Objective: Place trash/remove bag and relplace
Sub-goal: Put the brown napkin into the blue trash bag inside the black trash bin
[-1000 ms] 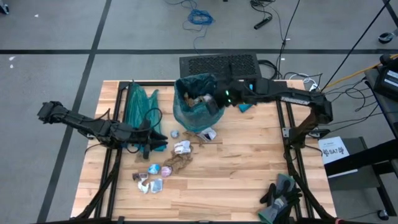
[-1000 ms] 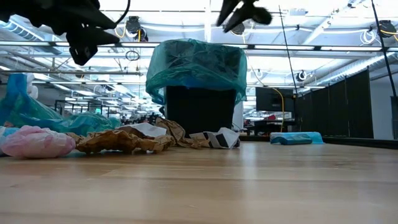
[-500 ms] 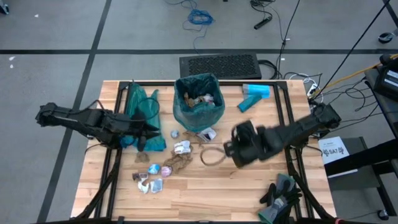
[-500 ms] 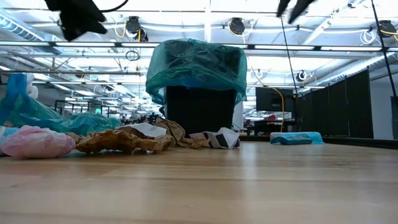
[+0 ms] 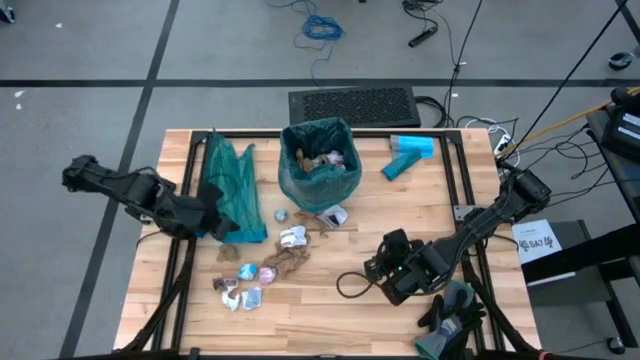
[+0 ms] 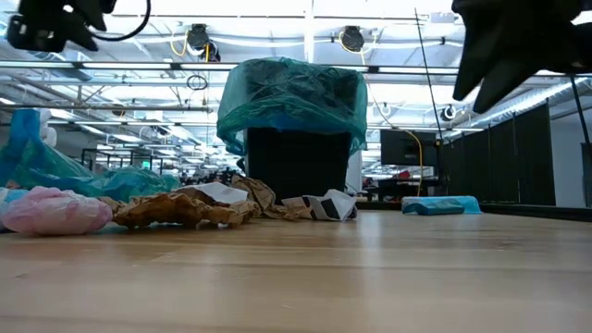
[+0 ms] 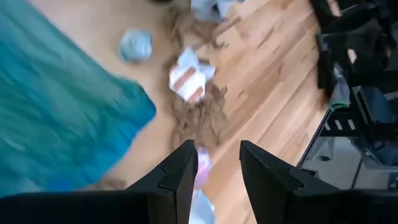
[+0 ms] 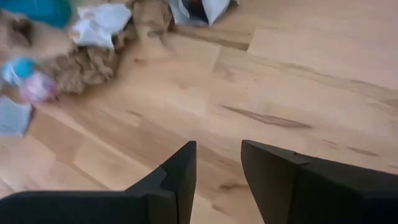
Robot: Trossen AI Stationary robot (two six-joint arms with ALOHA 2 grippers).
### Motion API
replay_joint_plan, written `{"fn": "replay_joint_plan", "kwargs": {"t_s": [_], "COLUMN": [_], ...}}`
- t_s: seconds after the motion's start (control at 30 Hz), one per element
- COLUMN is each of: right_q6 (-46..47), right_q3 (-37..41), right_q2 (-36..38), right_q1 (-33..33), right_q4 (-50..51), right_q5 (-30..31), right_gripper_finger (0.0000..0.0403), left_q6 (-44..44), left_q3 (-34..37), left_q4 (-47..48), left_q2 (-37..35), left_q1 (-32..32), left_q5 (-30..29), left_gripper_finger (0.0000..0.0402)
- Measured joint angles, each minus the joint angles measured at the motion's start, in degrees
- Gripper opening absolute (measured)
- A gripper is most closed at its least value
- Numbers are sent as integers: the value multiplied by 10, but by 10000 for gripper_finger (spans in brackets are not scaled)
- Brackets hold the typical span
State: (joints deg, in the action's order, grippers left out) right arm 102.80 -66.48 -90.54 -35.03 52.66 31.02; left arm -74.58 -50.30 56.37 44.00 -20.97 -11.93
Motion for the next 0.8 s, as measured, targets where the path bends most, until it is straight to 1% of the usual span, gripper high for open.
{"fn": "replay_joint_plan", "kwargs": {"t_s": [0.07,0.23,0.4,0.5,0.63,0.8], "right_q6": [-32,-84,-97,-97,-67,-40], "right_q3": [0,0,0,11,32,37], "right_q2": [0,7,9,11,13,13], "right_q1": [0,-2,-18,-36,-66,-98], "right_q4": [2,2,29,31,2,-21], "right_q5": [-13,-16,-20,-24,-26,-26], "right_gripper_finger": [121,121,121,121,121,121], "left_q6": [-55,-194,-299,-356,-403,-407], "left_q3": [0,1,1,1,1,5], "left_q4": [1,2,5,32,70,94], "left_q2": [30,110,186,223,254,263], "left_q1": [-28,-94,-148,-170,-178,-173], "left_q5": [-2,-19,-18,-18,-18,-18], "left_gripper_finger": [127,127,127,127,127,127]}}
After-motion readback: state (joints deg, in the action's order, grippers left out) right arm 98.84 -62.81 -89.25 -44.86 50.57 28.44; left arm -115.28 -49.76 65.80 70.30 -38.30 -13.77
